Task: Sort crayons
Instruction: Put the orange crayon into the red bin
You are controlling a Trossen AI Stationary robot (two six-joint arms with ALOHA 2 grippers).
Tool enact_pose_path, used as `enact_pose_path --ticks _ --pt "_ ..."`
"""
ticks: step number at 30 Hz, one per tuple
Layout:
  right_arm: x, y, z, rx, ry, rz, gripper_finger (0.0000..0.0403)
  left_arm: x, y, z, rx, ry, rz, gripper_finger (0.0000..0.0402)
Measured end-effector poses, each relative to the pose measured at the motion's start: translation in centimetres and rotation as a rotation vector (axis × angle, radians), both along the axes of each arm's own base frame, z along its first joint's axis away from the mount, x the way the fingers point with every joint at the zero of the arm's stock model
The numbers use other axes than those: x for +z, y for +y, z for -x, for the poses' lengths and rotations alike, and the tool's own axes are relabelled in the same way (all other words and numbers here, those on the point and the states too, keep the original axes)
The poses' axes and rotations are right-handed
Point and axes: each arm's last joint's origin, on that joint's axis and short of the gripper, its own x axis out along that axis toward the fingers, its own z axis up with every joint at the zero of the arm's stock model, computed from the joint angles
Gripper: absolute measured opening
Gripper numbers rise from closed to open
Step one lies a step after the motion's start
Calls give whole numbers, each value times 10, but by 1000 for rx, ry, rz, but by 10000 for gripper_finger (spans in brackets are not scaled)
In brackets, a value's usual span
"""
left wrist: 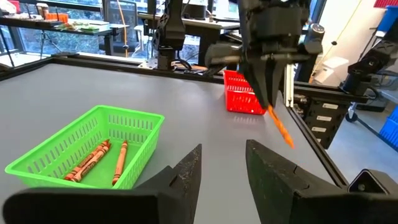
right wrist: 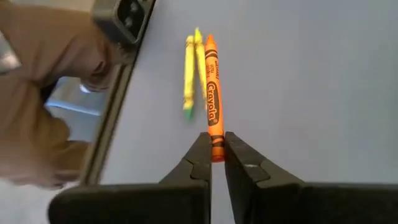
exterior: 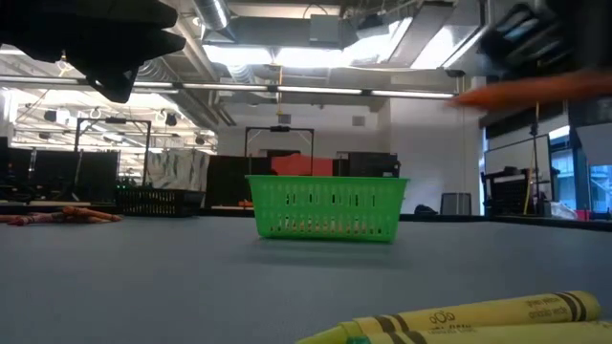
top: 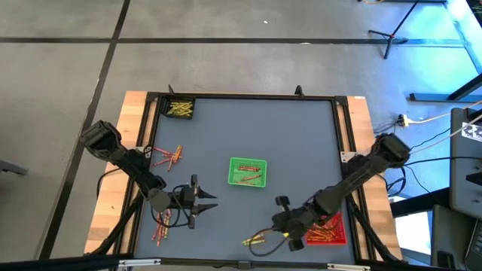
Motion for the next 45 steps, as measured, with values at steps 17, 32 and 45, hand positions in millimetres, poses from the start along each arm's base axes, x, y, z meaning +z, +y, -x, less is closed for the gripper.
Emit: enact_pose_path --ticks 17,32,45 --pt "41 14 119 -336 237 -12 21 0 0 0 0 0 0 110" --pt "23 22 182 -563 330 0 21 0 1 -1 4 0 -1 110" --pt "-10 15 187 -684 450 -71 64 0 1 -1 4 0 -1 110"
